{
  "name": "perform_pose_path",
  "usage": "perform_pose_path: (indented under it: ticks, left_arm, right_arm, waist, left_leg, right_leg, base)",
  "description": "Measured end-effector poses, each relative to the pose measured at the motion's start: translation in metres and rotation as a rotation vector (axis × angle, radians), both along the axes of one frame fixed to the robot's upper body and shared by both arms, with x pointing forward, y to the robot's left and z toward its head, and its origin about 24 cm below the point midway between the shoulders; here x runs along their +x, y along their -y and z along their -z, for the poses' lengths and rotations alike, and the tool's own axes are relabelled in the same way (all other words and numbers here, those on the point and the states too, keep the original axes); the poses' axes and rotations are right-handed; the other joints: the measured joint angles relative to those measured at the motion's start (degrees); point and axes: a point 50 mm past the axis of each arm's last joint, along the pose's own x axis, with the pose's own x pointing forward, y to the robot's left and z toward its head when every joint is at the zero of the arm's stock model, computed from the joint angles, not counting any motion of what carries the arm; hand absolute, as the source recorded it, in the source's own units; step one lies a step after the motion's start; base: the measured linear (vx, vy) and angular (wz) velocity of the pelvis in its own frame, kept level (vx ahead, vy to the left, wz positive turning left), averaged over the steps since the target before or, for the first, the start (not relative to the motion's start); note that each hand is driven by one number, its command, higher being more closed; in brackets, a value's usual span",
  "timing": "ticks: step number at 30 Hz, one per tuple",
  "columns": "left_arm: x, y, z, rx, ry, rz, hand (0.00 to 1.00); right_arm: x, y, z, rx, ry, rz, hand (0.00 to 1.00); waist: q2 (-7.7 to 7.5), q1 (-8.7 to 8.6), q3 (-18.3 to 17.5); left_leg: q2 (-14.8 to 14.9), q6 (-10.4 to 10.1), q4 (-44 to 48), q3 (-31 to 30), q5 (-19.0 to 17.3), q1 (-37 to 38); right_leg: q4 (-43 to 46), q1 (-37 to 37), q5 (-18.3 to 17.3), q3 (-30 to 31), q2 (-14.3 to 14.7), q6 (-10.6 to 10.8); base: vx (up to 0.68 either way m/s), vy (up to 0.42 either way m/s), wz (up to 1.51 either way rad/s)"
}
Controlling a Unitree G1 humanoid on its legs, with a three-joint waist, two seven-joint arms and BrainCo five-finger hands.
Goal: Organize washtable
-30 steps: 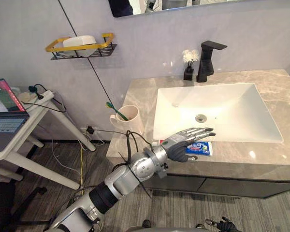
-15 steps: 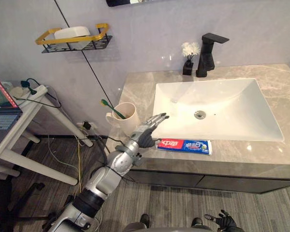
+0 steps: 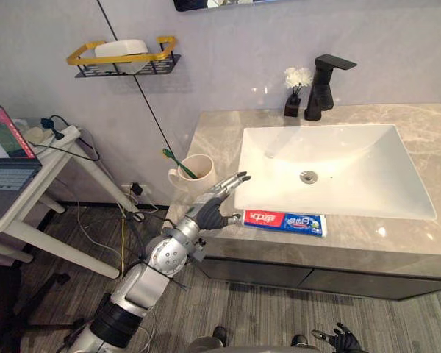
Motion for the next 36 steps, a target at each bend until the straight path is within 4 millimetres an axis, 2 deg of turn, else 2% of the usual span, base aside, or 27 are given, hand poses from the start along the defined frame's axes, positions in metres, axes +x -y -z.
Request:
perform_pose_path:
  ticks: [10, 16, 25, 36]
  left_arm:
    - [-0.007, -0.004, -0.009, -0.001, 0.006, 0.082, 0.0]
    - [-0.012, 0.004, -0.002, 0.022, -0.025, 0.14, 0.0]
    - [-0.019, 0.017, 0.005, 0.024, -0.047, 0.19, 0.0]
    - [-0.019, 0.035, 0.009, -0.015, -0.04, 0.181, 0.0]
  right_arm:
    - [-0.007, 0.0, 0.003, 0.01, -0.033, 0.019, 0.0]
    - [-0.016, 0.0, 0.006, 0.016, -0.068, 0.037, 0.0]
    - [-0.018, 0.001, 0.006, 0.016, -0.069, 0.056, 0.0]
    - [-0.018, -0.005, 0.008, 0.031, -0.068, 0.055, 0.0]
  waist:
    - [-0.25, 0.21, -1.0]
    - [-0.3, 0.21, -2.4]
    - [-0.48, 0.17, -2.5]
    - [-2.05, 0.15, -2.8]
  left_leg:
    - [-0.2, 0.0, 0.0, -0.7, 0.0, -0.2]
    - [-0.2, 0.0, 0.0, -1.1, 0.1, -0.2]
    - [-0.2, 0.0, 0.1, -1.2, 0.1, -0.5]
    - [-0.1, 0.0, 0.1, -1.0, 0.1, -1.3]
  right_leg:
    - [0.0, 0.1, -0.1, -0.6, 0.0, 0.1]
    - [0.0, 0.2, -0.1, -0.8, 0.0, 0.0]
    - [0.0, 0.1, -0.2, -1.0, 0.0, -0.2]
    - [-0.1, -0.9, 0.0, -0.6, 0.1, 0.0]
  base:
    - [0.0, 0.003, 0.03]
    - [0.0, 0.0, 0.0]
    - [0.0, 0.0, 0.0]
    - [0.0, 0.003, -0.01]
